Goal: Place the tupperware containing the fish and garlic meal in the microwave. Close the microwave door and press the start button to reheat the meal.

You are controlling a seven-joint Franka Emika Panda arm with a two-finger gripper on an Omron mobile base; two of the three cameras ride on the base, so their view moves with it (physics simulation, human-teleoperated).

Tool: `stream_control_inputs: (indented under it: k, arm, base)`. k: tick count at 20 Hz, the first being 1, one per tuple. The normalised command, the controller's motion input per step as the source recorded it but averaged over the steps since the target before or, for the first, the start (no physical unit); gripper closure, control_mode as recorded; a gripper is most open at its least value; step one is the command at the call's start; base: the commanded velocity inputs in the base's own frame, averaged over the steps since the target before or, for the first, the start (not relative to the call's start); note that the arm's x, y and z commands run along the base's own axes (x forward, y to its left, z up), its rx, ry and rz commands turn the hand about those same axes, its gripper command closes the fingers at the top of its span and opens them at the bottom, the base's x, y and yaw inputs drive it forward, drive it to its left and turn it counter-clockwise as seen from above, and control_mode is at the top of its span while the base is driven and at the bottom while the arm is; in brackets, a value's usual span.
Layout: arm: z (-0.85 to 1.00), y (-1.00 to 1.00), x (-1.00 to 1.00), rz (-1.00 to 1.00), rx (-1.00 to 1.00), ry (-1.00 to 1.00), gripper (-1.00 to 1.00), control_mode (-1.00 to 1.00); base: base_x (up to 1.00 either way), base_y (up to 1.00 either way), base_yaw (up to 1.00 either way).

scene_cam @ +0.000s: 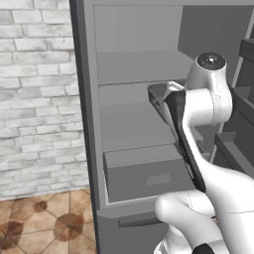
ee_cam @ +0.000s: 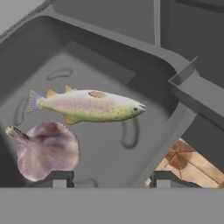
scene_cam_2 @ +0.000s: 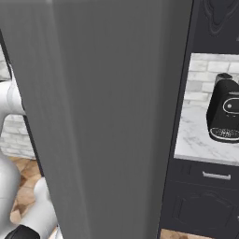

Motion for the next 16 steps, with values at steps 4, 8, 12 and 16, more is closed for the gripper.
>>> stream_control_inputs:
  k: [4,8,12,16]
  arm:
    - [-0.24,-0.01,-0.03,0.04,0.0,0.11,1.0,-1.0]
    - [-0.01,0.0,0.01,0.02,0.0,0.0,1.0,-1.0]
    - [0.0,0.0,0.0,0.0,0.0,0.0,1.0,1.0]
    - [0.0,0.0,0.0,0.0,0.0,0.0,1.0,1.0]
  base:
    - [0.0,0.0,0.0]
    - [0.0,0.0,0.0]
    - [-0.18,0.0,0.04]
    - [-0.66,0.19,0.15]
